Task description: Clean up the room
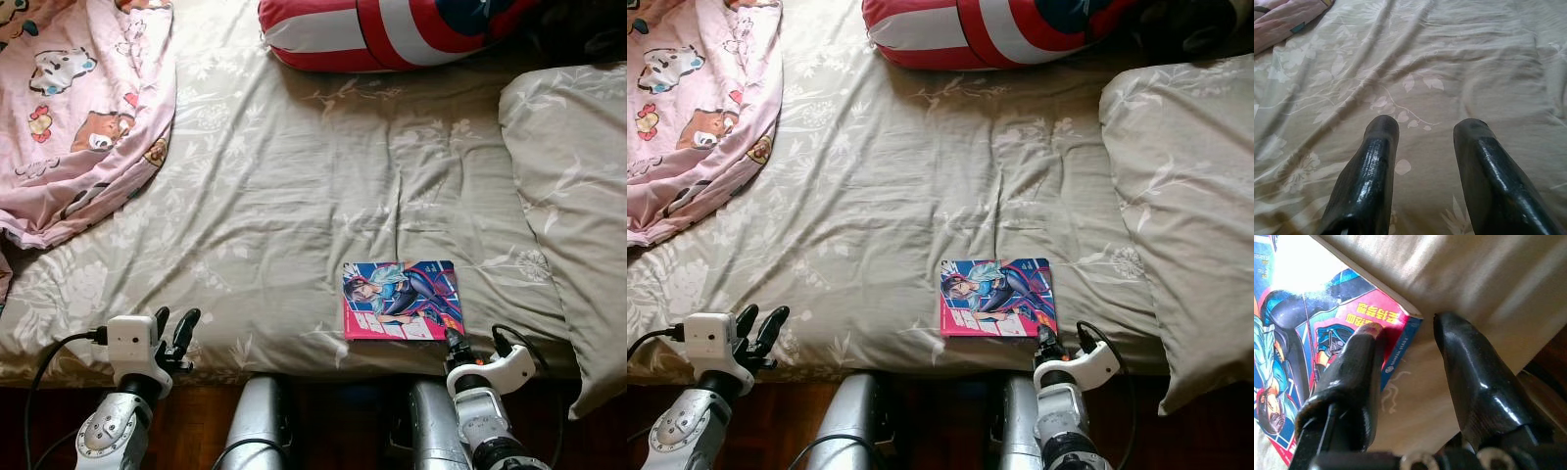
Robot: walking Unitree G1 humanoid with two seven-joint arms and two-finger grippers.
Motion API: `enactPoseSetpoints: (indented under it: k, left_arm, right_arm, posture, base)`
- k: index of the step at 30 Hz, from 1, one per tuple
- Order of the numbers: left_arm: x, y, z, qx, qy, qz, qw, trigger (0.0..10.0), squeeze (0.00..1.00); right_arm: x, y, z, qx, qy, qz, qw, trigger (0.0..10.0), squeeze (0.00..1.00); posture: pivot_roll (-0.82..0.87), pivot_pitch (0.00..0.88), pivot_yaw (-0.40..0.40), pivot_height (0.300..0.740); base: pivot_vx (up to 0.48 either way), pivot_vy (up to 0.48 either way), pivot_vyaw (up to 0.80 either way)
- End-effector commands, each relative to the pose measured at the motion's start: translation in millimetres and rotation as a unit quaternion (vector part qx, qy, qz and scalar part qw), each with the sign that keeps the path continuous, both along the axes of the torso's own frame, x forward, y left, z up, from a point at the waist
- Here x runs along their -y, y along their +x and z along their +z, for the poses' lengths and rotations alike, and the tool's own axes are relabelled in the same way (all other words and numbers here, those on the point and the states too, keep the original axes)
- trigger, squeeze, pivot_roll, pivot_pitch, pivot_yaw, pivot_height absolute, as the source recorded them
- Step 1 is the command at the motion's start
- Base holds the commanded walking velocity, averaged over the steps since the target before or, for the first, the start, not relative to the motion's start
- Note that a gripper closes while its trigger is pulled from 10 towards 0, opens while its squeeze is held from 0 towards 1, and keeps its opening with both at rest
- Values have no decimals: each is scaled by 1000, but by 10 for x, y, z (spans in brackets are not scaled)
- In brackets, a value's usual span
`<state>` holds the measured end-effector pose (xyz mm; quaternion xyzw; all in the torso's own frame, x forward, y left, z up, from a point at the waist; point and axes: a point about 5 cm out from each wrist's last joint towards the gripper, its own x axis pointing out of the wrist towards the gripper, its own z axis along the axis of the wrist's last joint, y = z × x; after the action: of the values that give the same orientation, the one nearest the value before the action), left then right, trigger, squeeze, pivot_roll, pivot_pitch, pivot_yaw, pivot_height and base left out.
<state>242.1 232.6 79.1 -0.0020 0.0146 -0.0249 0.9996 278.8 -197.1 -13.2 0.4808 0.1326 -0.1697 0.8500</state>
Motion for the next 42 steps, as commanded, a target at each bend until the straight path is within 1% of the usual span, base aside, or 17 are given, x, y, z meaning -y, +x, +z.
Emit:
enactPoseSetpoints:
  k: [1, 6, 14, 17, 20, 21, 23, 24, 25, 27, 29, 30, 31, 33, 35, 39, 42]
  left_arm:
    - [-74, -81, -109, -24, 8, 16, 1000, 10000, 0]
    - [-66, -90, -134, -25, 7, 20, 999, 10000, 0]
    - [-29, -67, -199, -26, -4, 28, 999, 10000, 0]
    - [-17, -58, -223, -25, -8, 31, 999, 10000, 0]
    - [-12, -35, -249, -24, -12, 36, 999, 10000, 0]
    - [-7, -7, -279, -25, -17, 43, 999, 10000, 0]
    - [-8, 10, -294, -27, -20, 46, 998, 10000, 0]
    - [-6, 22, -313, -30, -21, 48, 998, 10000, 0]
    - [-3, 32, -329, -32, -22, 48, 998, 10000, 0]
    - [-3, 32, -329, -32, -22, 48, 998, 10000, 0]
    - [11, 72, -384, -41, -26, 51, 998, 10000, 0]
    - [11, 72, -384, -41, -26, 51, 998, 10000, 0]
    - [19, 106, -430, -50, -30, 54, 997, 10000, 0]
    - [20, 127, -459, -57, -32, 55, 996, 10000, 0]
    - [21, 163, -528, -74, -36, 59, 995, 10000, 0]
    - [18, 178, -612, -96, -37, 62, 993, 10000, 0]
    - [8, 167, -763, -142, -47, 68, 986, 10000, 0]
  right_arm:
    - [-25, -142, -131, -26, 8, -2, 1000, 10000, 0]
    - [41, -114, -55, 19, -6, -17, 1000, 10000, 0]
    - [110, -140, 3, 60, -19, -31, 998, 10000, 0]
    - [98, -159, 19, 73, -26, -25, 997, 10000, 0]
    - [91, -166, 46, 81, -51, -7, 995, 10000, 0]
    - [101, -144, 108, 89, -106, 23, 990, 10000, 0]
    - [103, -123, 156, 96, -141, 39, 985, 10000, 0]
    - [113, -98, 204, 102, -163, 48, 980, 10000, 0]
    - [120, -80, 231, 105, -175, 52, 978, 10000, 0]
    - [120, -80, 231, 105, -175, 52, 978, 10000, 0]
    - [128, -6, 363, 130, -227, 83, 962, 10000, 0]
    - [128, -6, 363, 130, -227, 83, 962, 10000, 0]
    - [159, 38, 454, 141, -269, 99, 948, 10000, 0]
    - [192, 55, 465, 135, -283, 102, 944, 10000, 0]
    - [256, 55, 424, 104, -311, 114, 938, 10000, 0]
    - [294, 18, 351, 75, -320, 120, 937, 10000, 0]
    - [367, -118, 152, 4, -319, 110, 941, 10000, 0]
  posture:
    - [167, 367, 101, 635]
    - [158, 358, 91, 635]
    - [128, 329, 59, 635]
    - [123, 314, 46, 635]
    - [116, 288, 35, 635]
    - [114, 255, 28, 635]
    - [112, 246, 26, 635]
    - [102, 222, 22, 635]
    - [99, 215, 21, 635]
    - [99, 215, 21, 635]
    - [72, 170, 18, 635]
    - [72, 170, 18, 635]
    - [58, 148, 18, 639]
    - [51, 128, 18, 644]
    - [45, 98, 13, 654]
    - [47, 84, 10, 668]
    - [47, 40, 12, 683]
  base:
    - [0, 0, 0]
    - [0, 0, 0]
    - [0, 0, 0]
    - [0, 0, 0]
    - [0, 0, 0]
    - [0, 0, 0]
    - [0, 0, 0]
    - [0, 0, 0]
    - [0, 0, 0]
    - [0, 0, 0]
    - [0, 0, 0]
    - [0, 0, 0]
    - [0, 0, 0]
    - [0, 0, 0]
    - [0, 0, 0]
    - [0, 0, 0]
    - [0, 0, 0]
